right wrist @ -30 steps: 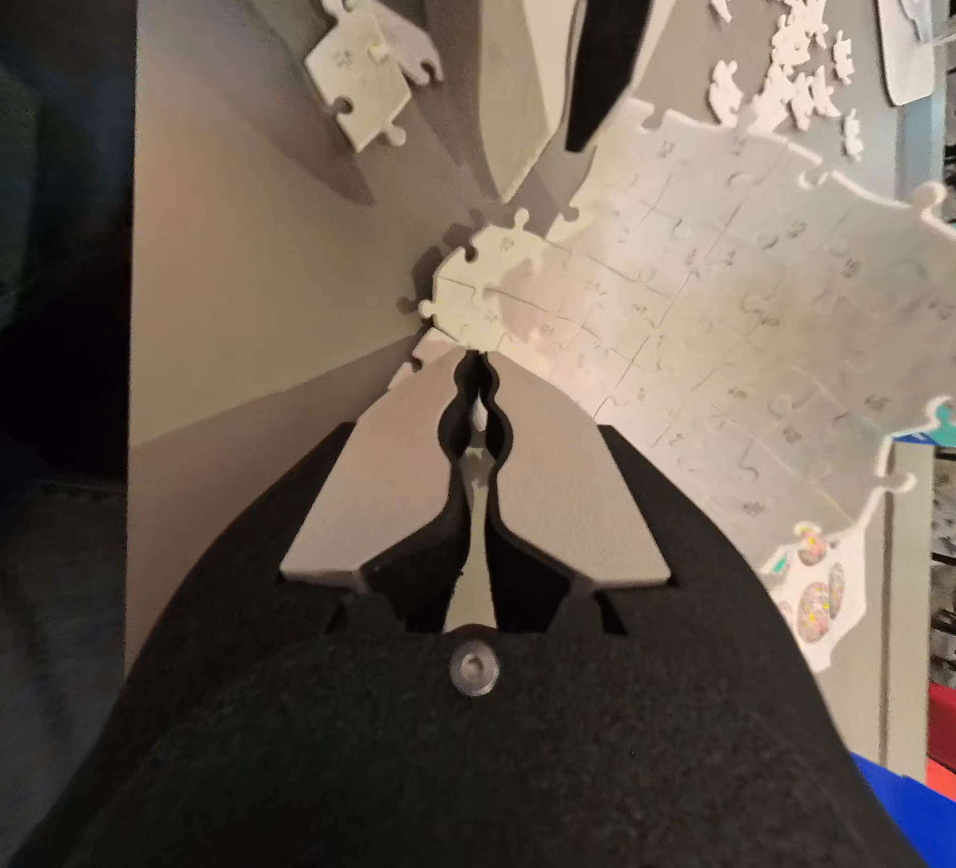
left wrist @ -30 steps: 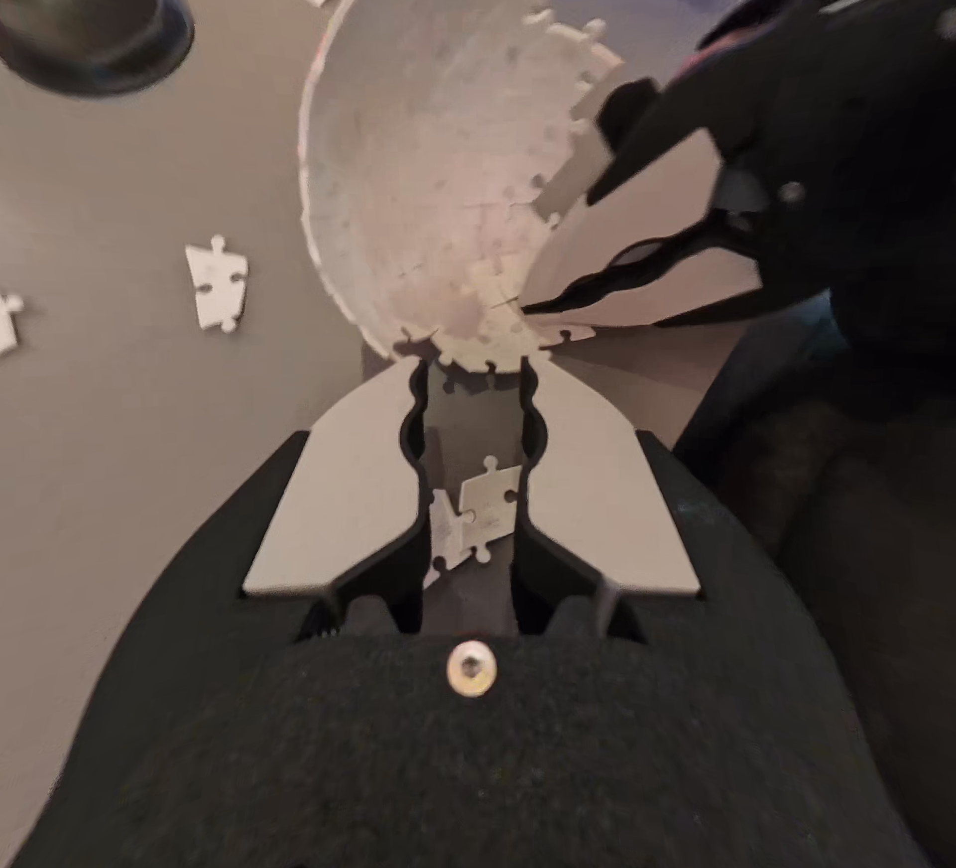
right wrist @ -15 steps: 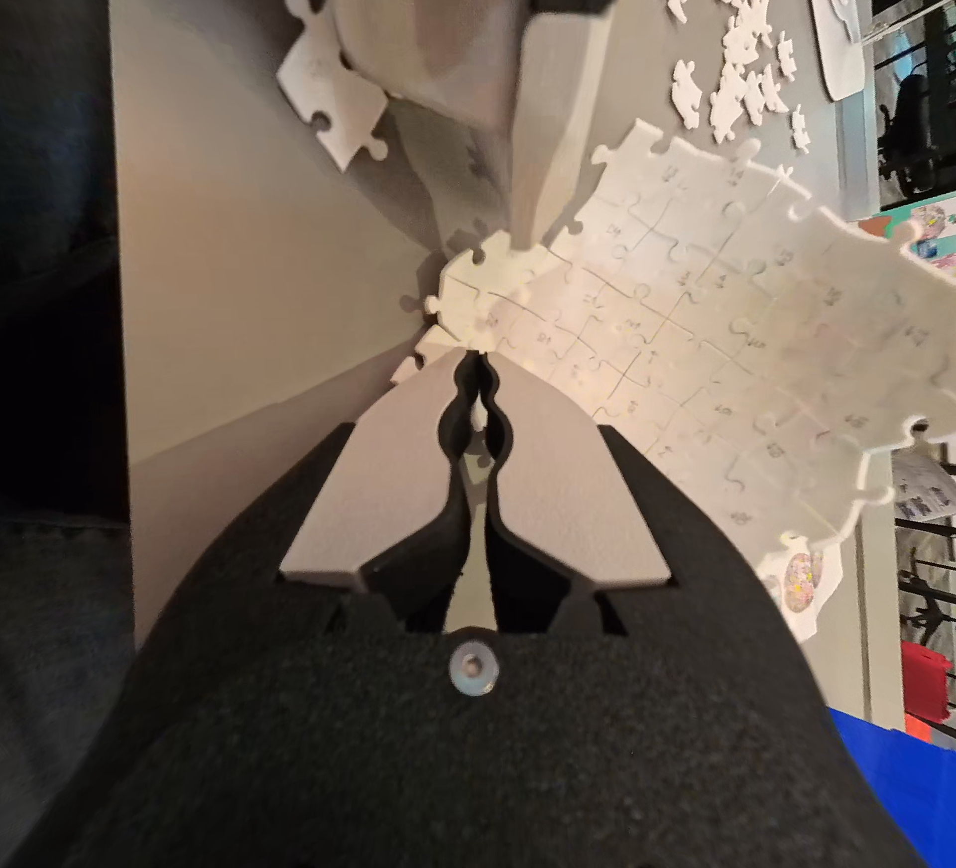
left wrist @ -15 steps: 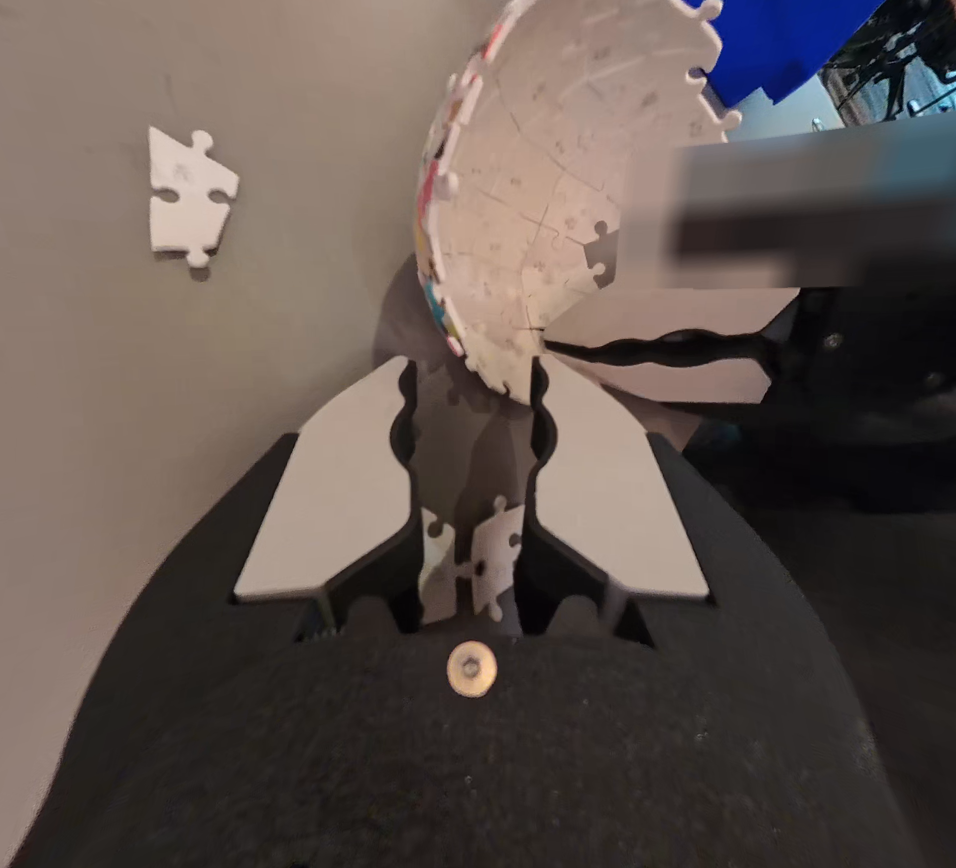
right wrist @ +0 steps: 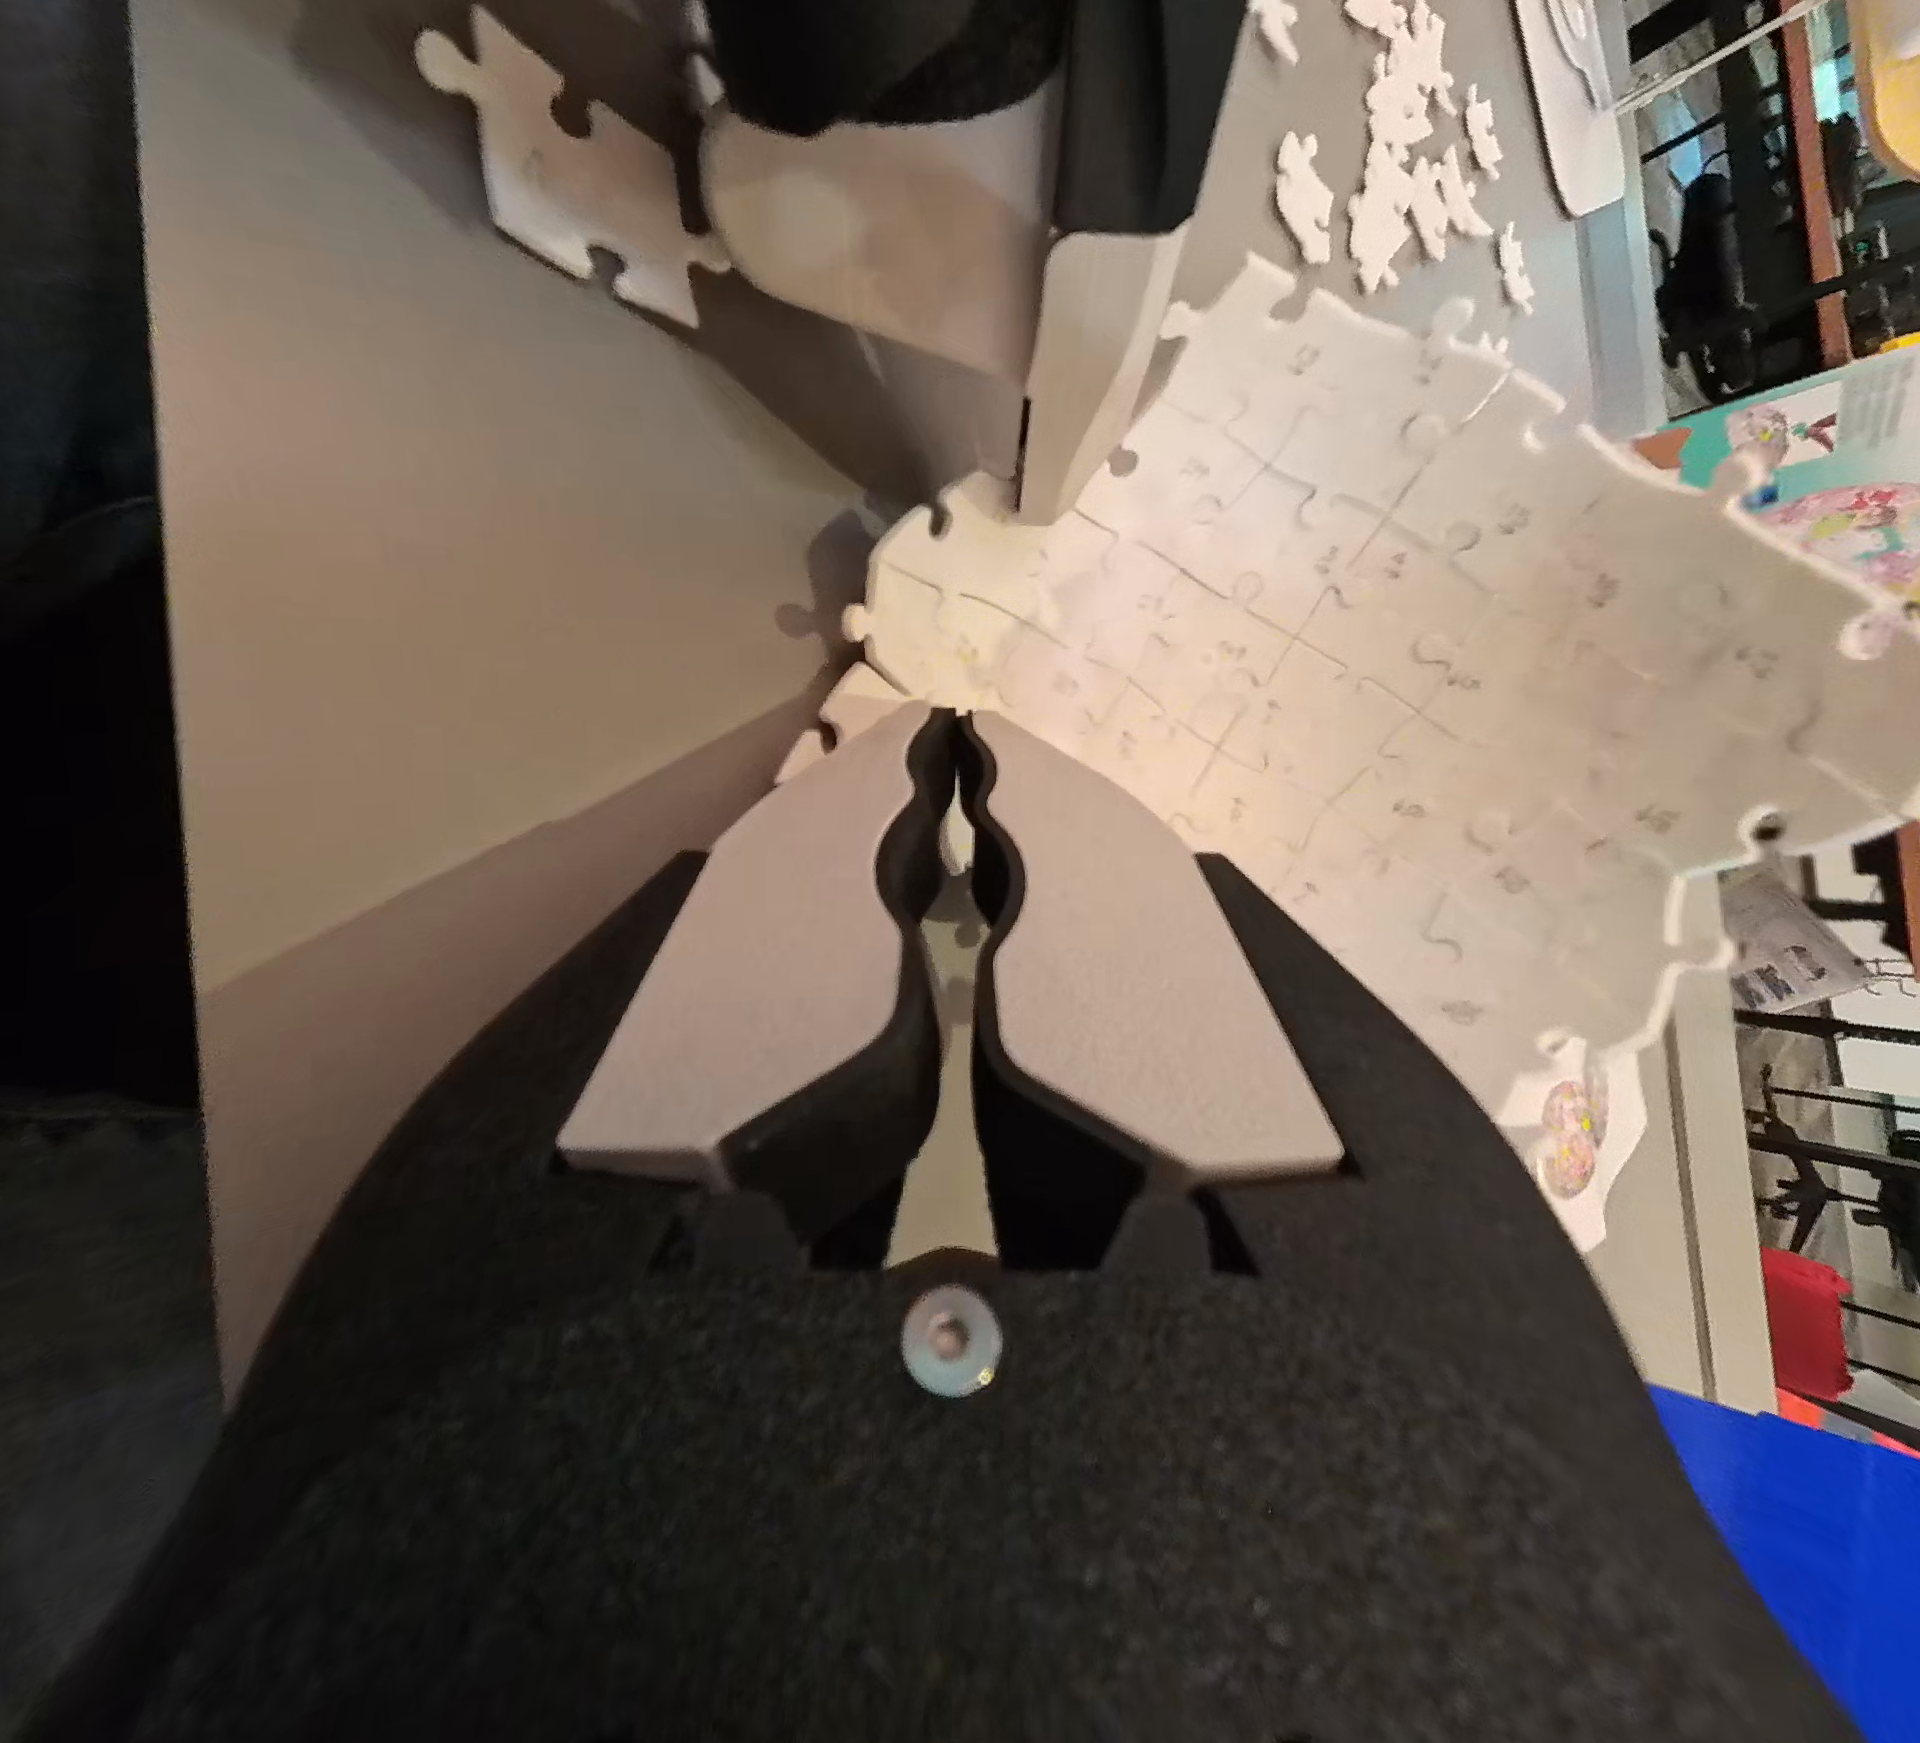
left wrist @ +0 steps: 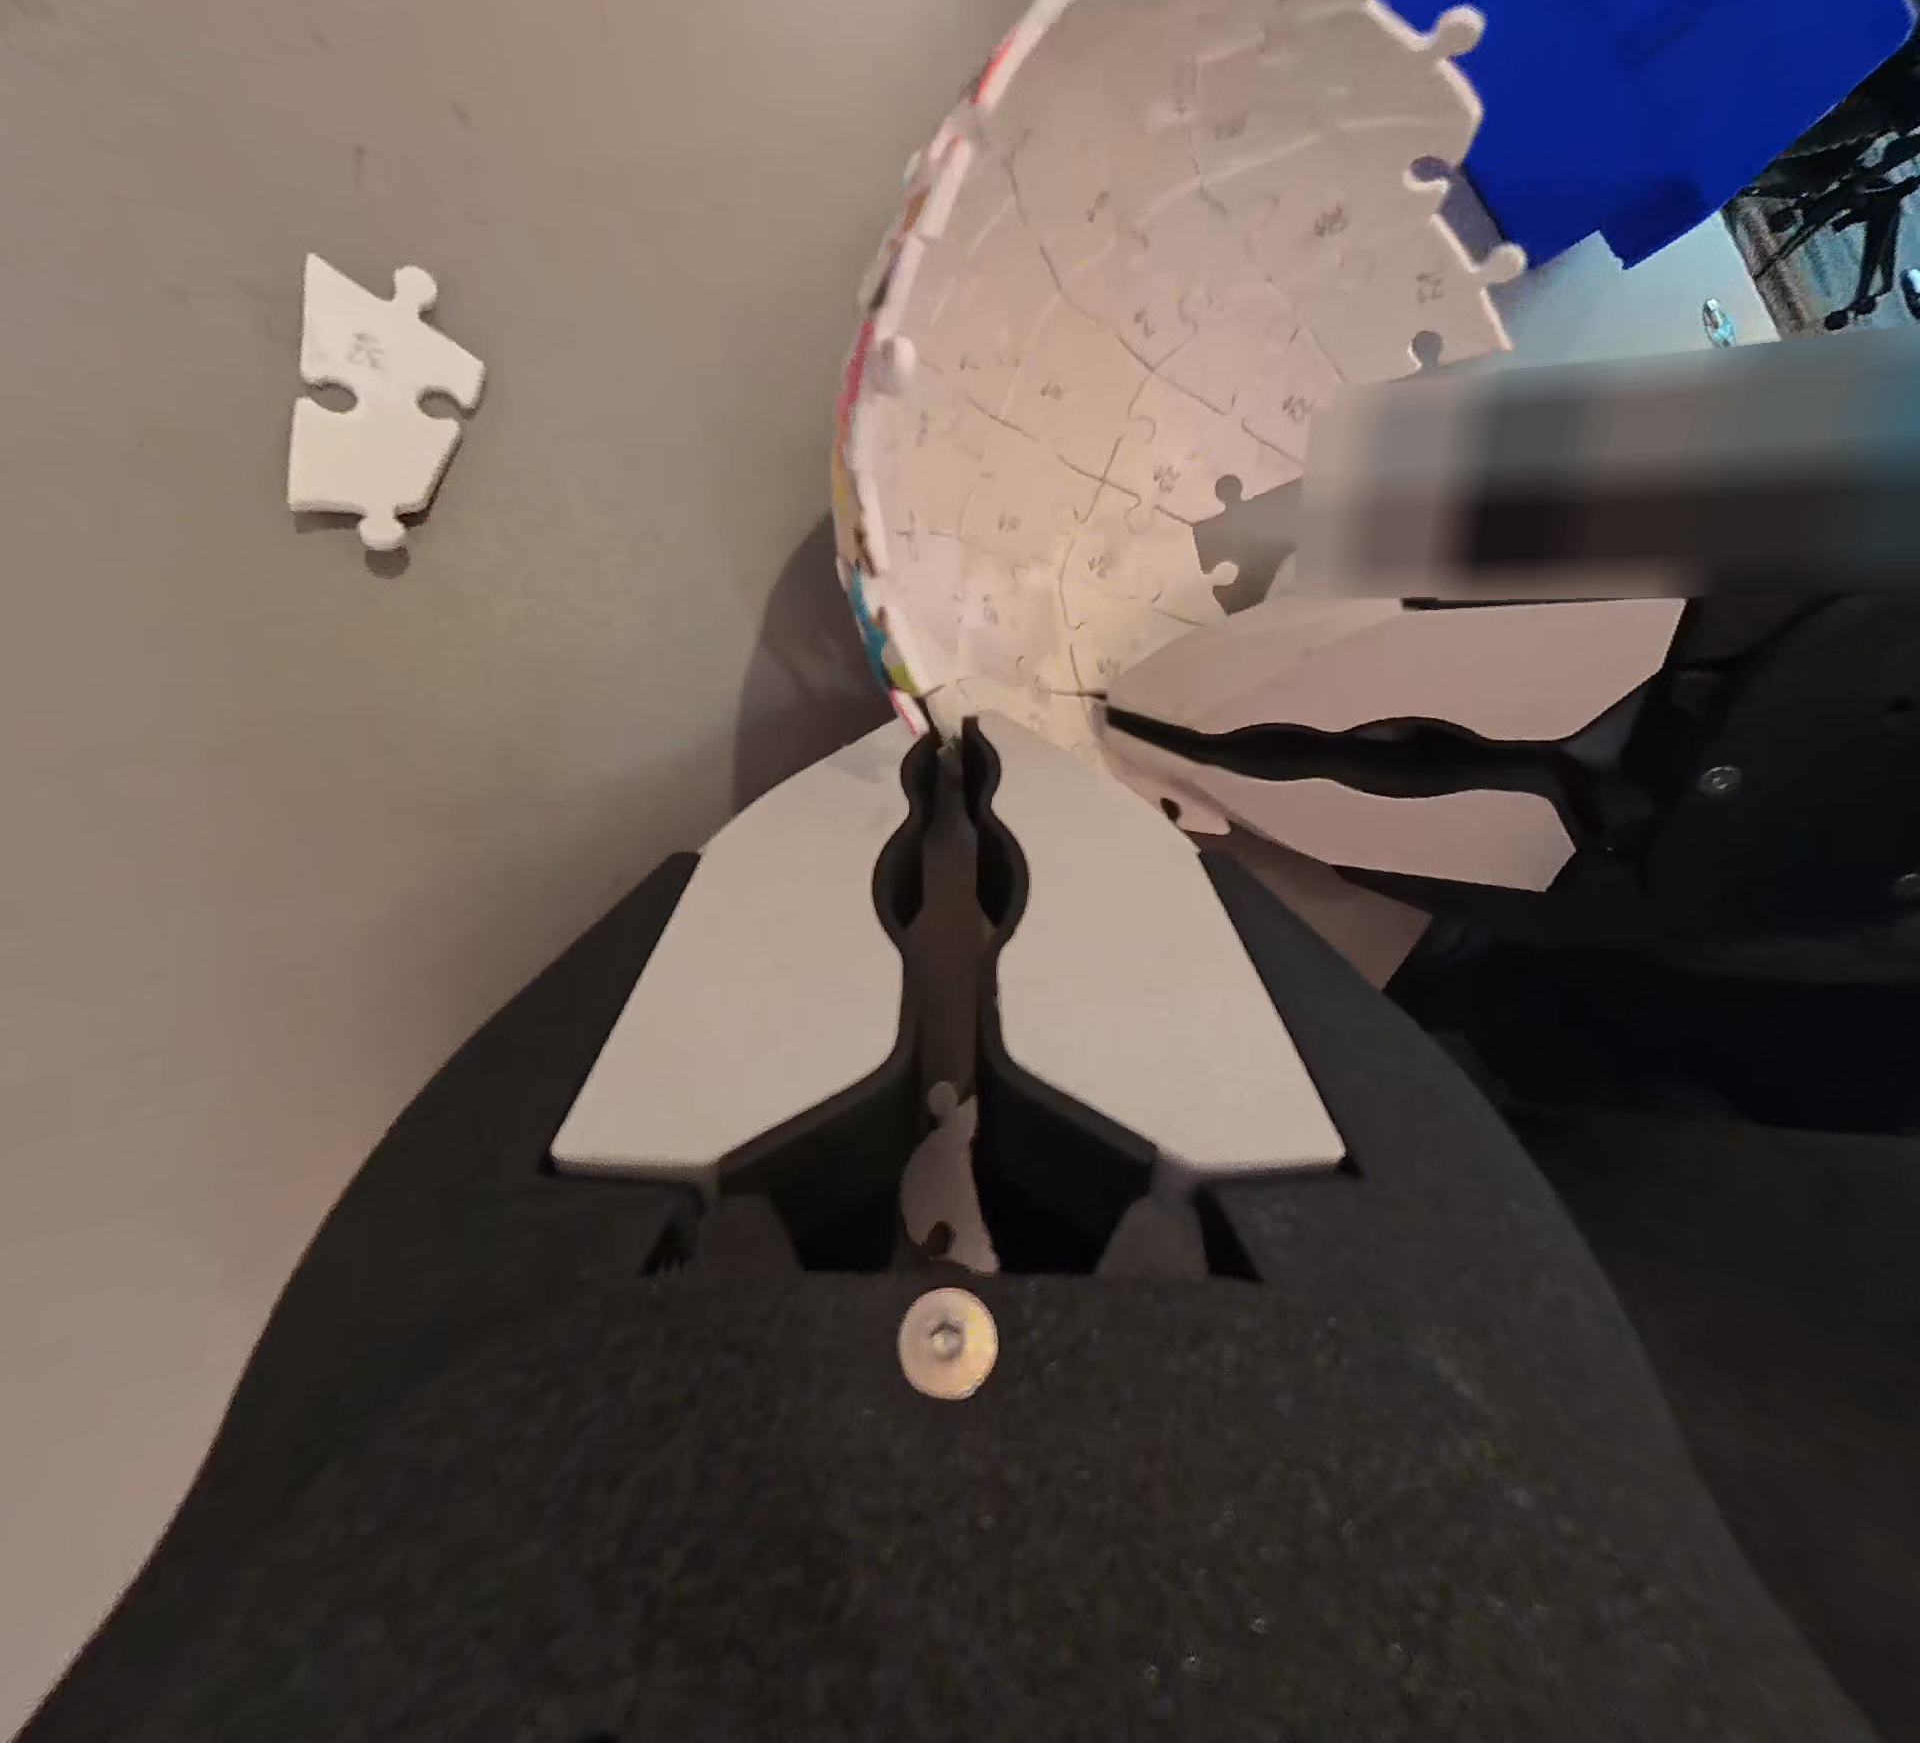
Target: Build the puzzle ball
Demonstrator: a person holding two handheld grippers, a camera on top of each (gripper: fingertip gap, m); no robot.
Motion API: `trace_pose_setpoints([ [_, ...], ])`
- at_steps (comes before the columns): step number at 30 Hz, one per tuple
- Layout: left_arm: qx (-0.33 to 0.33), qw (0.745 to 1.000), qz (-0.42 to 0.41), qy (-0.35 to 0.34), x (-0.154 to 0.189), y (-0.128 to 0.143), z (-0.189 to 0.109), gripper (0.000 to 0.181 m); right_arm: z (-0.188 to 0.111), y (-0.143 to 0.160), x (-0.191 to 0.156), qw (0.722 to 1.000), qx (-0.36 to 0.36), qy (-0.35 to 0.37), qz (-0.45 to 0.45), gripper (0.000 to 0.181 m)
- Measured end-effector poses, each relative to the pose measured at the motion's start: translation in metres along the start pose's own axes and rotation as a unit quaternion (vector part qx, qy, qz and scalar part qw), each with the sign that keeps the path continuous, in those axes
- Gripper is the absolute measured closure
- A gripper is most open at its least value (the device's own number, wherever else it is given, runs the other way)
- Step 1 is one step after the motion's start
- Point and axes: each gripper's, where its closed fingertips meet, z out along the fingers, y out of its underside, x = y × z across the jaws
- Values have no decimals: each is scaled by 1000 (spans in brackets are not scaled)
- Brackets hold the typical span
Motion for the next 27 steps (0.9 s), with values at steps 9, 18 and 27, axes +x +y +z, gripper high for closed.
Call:
trace_pose_setpoints([
  [9,-2,997,68,-36,5,-1,-1,177,-33,-2,5,992,7,-23,121,181],
  [18,-6,986,156,-59,2,-1,-3,177,-18,-10,-15,995,-20,-35,90,181],
  [27,-5,972,226,-61,0,-1,-2,176,-17,-4,-13,997,-48,-24,62,181],
])
